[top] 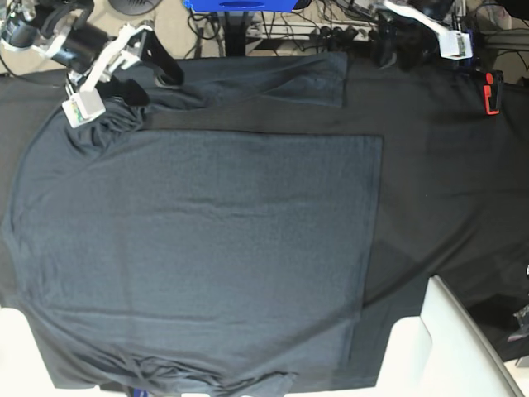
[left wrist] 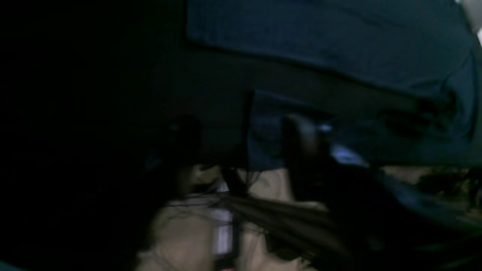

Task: Fold the T-shirt properly
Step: 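Lower both grippers and pinch the shirt edge nearest the arms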

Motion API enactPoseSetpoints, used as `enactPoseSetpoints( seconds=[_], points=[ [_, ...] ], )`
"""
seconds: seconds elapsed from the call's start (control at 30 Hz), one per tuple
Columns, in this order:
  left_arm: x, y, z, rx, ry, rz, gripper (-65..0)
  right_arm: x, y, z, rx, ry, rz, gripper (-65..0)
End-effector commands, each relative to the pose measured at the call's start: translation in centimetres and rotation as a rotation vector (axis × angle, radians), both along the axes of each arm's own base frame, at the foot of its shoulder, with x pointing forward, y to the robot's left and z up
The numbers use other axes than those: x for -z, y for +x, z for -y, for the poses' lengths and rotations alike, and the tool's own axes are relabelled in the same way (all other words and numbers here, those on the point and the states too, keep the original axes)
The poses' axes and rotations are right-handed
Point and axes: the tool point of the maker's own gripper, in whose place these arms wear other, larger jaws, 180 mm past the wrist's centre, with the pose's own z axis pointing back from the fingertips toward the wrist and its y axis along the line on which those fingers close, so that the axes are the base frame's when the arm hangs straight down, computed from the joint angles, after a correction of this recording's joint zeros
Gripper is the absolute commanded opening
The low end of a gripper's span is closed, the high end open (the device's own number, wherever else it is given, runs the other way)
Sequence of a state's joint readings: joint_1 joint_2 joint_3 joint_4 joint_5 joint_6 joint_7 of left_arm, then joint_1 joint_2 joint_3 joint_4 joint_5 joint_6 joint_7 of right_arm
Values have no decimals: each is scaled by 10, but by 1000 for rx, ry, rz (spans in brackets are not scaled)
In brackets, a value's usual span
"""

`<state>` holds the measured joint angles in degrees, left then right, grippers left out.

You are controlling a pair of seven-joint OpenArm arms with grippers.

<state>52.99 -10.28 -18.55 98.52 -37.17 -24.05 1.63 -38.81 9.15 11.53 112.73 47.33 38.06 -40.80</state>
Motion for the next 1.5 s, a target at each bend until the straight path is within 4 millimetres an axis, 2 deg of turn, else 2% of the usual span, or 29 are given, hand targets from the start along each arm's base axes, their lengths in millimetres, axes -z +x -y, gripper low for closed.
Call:
enactPoseSetpoints(
  seconds=[0.0, 0.23, 0.4, 0.6, 0.73, 0.87, 1.03, 1.3, 1.37, 1.4, 1.47],
  points=[
    [-2, 1, -7, -10, -7, 14, -194, -9, 4, -1, -3, 16, 35, -218],
    [42, 9, 7, 44, -84, -166, -217, -9, 5, -1, -4, 13, 41, -222],
    [44, 23, 16, 46, -105, -152, -219, -8, 5, -1, -4, 13, 39, -222],
    [47, 34, 50, 123, -155, -142, -219, 7, -1, 3, 8, 18, -10, -224],
    [61, 31, 65, 146, -187, -177, -239, 7, -2, 3, 8, 18, -13, -224],
    [72, 25, 60, 126, -187, -205, -276, 7, -2, 3, 8, 18, -13, -224],
    [84, 24, 59, 117, -194, -232, -275, 7, -2, 3, 7, 18, -12, -224],
    [84, 35, 65, 108, -211, -214, -280, 7, -2, 3, 6, 17, -11, -224],
    [83, 39, 68, 115, -215, -206, -334, 7, -1, 3, 6, 17, -9, -224],
    [84, 39, 74, 128, -224, -209, -383, 7, -1, 3, 6, 17, -9, -224],
    [86, 42, 85, 171, -234, -230, -525, 7, -1, 3, 6, 17, -9, -224]
  ],
)
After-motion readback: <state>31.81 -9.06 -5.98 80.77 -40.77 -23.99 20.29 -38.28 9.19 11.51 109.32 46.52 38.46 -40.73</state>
